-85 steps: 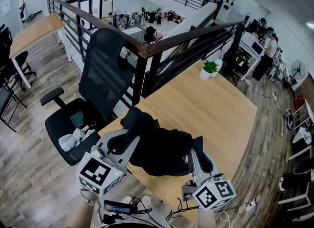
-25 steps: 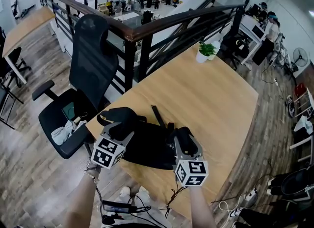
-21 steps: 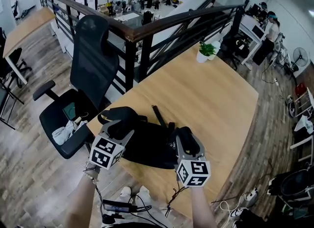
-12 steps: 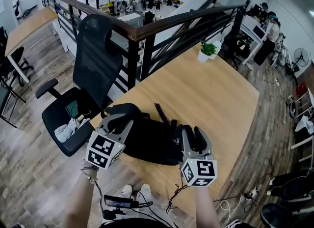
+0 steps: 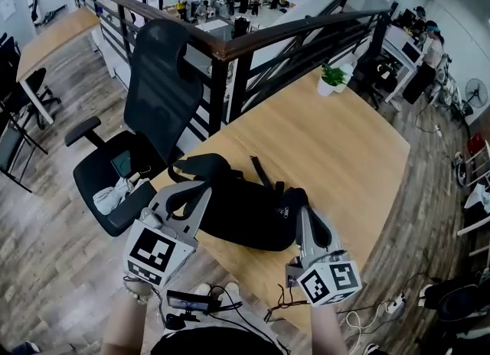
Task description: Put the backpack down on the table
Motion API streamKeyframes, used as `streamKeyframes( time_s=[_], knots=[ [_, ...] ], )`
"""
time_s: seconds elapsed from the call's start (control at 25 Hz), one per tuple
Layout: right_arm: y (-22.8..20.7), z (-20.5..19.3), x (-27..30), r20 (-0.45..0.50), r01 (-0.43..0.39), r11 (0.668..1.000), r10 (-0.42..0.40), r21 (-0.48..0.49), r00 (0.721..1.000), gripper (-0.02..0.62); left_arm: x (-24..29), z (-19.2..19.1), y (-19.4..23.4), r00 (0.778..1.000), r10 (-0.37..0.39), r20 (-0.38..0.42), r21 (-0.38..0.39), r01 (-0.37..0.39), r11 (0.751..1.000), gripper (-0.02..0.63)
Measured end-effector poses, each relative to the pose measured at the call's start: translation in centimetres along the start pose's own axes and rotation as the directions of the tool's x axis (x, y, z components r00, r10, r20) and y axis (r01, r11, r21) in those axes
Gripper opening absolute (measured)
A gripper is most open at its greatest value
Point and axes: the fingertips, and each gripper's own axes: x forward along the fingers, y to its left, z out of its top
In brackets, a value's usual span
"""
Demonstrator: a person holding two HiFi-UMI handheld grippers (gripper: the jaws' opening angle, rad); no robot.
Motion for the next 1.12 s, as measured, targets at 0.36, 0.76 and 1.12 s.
streamKeyframes(
  time_s=[0.36, 0.76, 1.12],
  knots=[
    [3.2, 1.3, -2.9, -0.002, -0.036, 0.992, 0.036, -0.117, 0.999, 0.009, -4.2, 2.2, -1.8, 0.998, 0.002, 0.064, -0.059, 0.002, 0.998, 0.006],
    [5.9, 1.5, -3.5, -0.012, -0.069, 0.985, 0.068, -0.159, 0.998, 0.01, -6.1, 0.8, -4.6, 0.998, -0.064, 0.028, -0.046, 0.065, 0.997, 0.006],
    [6.8, 1.5, -3.2, -0.014, -0.078, 0.98, 0.077, -0.184, 0.997, 0.009, -6.0, 0.5, -5.9, 0.994, -0.106, 0.022, -0.024, 0.106, 0.994, 0.006]
  ],
)
